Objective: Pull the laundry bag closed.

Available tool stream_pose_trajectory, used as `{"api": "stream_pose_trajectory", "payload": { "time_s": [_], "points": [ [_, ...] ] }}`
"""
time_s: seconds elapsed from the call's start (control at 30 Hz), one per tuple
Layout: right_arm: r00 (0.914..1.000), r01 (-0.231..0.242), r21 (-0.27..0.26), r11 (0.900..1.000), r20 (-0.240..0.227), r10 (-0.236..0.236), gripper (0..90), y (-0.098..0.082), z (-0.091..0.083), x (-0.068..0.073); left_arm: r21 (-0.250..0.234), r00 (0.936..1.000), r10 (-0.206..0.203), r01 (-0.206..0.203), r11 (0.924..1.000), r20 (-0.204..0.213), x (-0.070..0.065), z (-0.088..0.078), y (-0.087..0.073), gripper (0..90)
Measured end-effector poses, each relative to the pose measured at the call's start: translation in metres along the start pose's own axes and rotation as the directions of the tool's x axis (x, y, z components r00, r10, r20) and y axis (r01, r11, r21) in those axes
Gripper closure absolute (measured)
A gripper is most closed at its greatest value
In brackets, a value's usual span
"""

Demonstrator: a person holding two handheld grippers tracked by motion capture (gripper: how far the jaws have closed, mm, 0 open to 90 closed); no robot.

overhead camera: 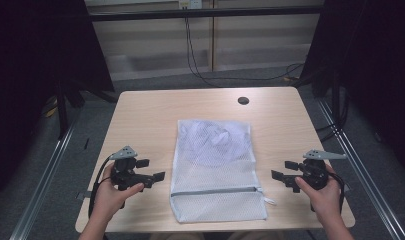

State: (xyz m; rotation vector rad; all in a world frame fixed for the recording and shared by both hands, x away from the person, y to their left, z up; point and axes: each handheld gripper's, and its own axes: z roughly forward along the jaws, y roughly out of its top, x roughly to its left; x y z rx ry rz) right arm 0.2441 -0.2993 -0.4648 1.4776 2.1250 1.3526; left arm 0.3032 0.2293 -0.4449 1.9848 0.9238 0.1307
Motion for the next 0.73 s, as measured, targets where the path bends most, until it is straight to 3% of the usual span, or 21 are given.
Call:
{"api": "stream_pose_trajectory", "payload": {
  "time_s": [0.3, 0.73],
  "points": [
    [0.9970, 0.063, -0.017, 0.998, 0.045, -0.063, 19.1, -0.004, -0.006, -0.008, -0.014, 0.9968, 0.044, -0.045, 0.9989, -0.066, 0.008, -0.005, -0.002, 10.6],
    [0.9958, 0.080, -0.010, 0.997, 0.046, -0.079, 15.0, -0.006, -0.005, -0.009, -0.021, 0.9944, 0.050, -0.052, 0.9985, -0.094, 0.015, -0.002, -0.006, 9.1]
  ]
}}
